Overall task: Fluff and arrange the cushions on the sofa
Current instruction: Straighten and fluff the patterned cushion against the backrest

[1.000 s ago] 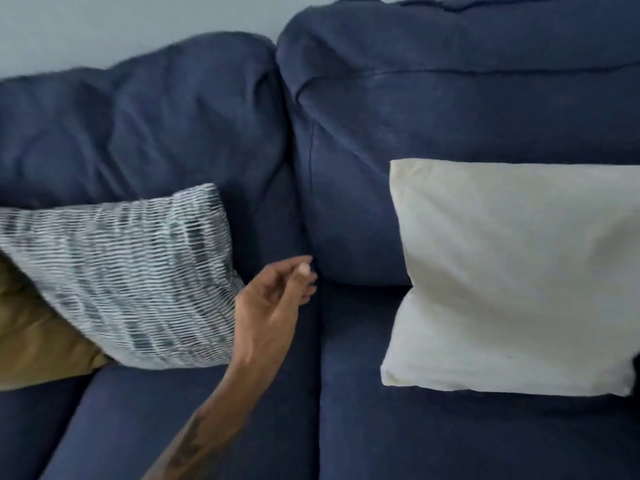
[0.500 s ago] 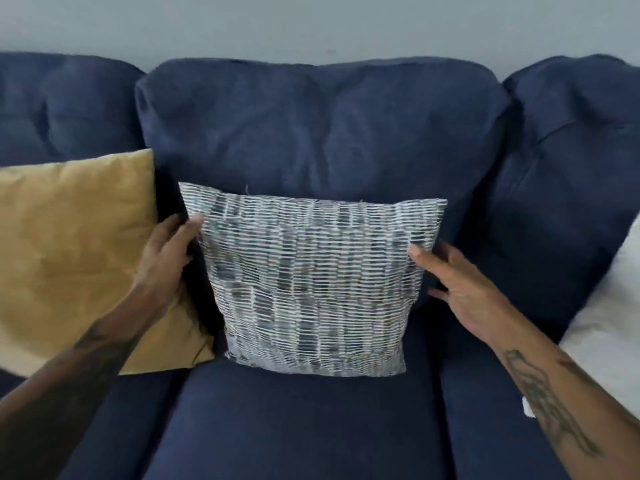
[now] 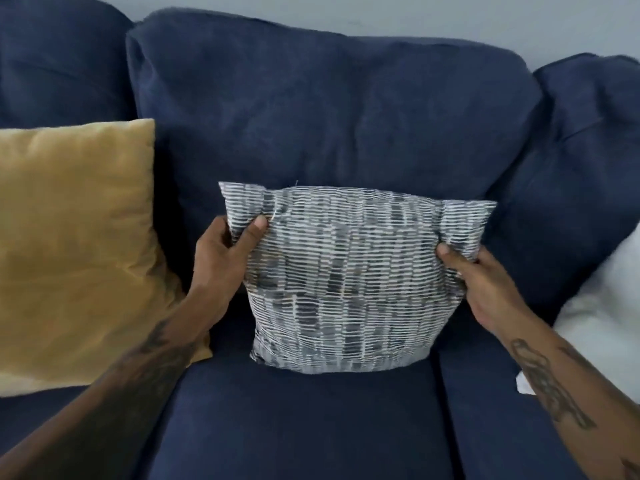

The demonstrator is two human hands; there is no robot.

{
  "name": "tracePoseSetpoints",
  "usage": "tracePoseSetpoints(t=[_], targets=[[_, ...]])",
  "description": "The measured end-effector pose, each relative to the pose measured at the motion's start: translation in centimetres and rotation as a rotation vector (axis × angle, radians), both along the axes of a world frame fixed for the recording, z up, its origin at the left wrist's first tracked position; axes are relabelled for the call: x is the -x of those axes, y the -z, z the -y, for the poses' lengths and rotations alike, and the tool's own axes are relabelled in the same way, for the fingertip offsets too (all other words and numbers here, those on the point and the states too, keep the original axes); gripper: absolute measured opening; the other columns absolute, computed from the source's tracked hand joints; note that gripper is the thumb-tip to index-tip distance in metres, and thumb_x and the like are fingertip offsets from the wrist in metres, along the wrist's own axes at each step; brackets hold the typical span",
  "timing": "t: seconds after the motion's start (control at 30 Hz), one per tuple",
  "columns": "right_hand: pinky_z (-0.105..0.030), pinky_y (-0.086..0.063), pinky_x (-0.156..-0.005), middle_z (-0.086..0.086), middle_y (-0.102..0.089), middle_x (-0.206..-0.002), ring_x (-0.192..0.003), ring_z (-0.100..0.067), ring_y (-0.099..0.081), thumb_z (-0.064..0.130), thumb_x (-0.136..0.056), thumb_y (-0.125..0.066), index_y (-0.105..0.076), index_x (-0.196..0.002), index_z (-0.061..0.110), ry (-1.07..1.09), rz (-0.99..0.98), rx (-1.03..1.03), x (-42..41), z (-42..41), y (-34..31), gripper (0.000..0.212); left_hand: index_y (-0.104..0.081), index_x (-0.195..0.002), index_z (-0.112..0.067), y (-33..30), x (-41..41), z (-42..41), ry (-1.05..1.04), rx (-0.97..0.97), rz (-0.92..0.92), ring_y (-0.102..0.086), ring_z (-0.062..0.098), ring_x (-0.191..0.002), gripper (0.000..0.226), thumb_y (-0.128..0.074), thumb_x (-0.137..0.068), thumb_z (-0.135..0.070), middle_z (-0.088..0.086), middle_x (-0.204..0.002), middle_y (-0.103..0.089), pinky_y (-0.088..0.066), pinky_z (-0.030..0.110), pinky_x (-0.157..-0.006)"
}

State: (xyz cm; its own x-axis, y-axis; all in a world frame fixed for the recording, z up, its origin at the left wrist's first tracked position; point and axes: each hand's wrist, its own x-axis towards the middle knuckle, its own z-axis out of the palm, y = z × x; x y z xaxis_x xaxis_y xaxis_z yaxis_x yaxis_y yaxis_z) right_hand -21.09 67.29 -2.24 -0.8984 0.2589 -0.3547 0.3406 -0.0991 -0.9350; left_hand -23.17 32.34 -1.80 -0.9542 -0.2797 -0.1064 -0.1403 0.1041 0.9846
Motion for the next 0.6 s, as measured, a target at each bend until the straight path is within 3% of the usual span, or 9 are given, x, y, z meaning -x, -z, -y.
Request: tracePoseSetpoints(t=[0.07, 0.13, 0.3, 0.47, 0.6], targets=[[-0.034, -0.054, -0.098, 0.004, -0.076, -0.123, -0.115, -0.015, -0.071, 0.056, -0.052, -0.09, -0.069, -0.128, 0.018, -0.032, 0.013, -0.024, 0.0, 0.3, 0.8, 0.087, -0.072, -0.105, -0.017, 1.2, -0.1, 0.2, -0.019, 0.001, 0.024, -0.074, 0.008, -0.091, 0.023, -0.076, -0.095, -0.037, -0.009, -0.095, -0.079, -0.059, 0.021, -0.076], [-0.032, -0.052, -0.101, 0.007, -0.077, -0.122, -0.112, -0.01, -0.072, 0.052, -0.058, -0.086, -0.068, -0.128, 0.019, -0.034, -0.009, -0.046, 0.2, 0.5, 0.4, 0.08, -0.073, -0.115, -0.014, 1.0, -0.1, 0.5, -0.03, 0.012, -0.011, -0.075, 0.011, -0.097, 0.03, -0.075, -0.096, -0.038, -0.004, -0.104, -0.079, -0.061, 0.028, -0.084], [-0.03, -0.053, -0.096, 0.006, -0.077, -0.121, -0.113, -0.012, -0.072, 0.038, -0.074, -0.083, -0.07, -0.127, 0.02, 0.024, -0.075, -0.036, 0.2, 0.3, -0.4, 0.057, -0.072, -0.11, -0.014, -0.5, 0.8, 1.0, -0.049, 0.064, -0.103, -0.07, -0.008, -0.082, 0.022, -0.073, -0.098, -0.033, -0.01, -0.097, -0.076, -0.056, 0.012, -0.073], [-0.04, -0.052, -0.106, 0.005, -0.076, -0.124, -0.116, -0.016, -0.071, 0.053, -0.061, -0.088, -0.065, -0.131, 0.021, -0.073, 0.003, -0.059, 0.4, 1.0, 0.6, 0.081, -0.072, -0.119, -0.011, 0.3, 1.0, 1.2, -0.075, -0.011, -0.036, -0.075, 0.017, -0.108, 0.036, -0.073, -0.097, -0.039, -0.004, -0.104, -0.078, -0.062, 0.023, -0.081], [-0.04, -0.051, -0.103, 0.0, -0.071, -0.132, -0.122, -0.018, -0.067, 0.049, -0.087, -0.076, -0.063, -0.135, 0.018, -0.067, -0.159, -0.082, 2.5, -0.6, -1.9, 0.058, -0.071, -0.123, -0.005, -0.5, 1.7, 2.0, -0.001, -0.152, -0.037, -0.073, 0.025, -0.111, 0.044, -0.072, -0.098, -0.04, 0.015, -0.121, -0.077, -0.059, 0.044, -0.102]])
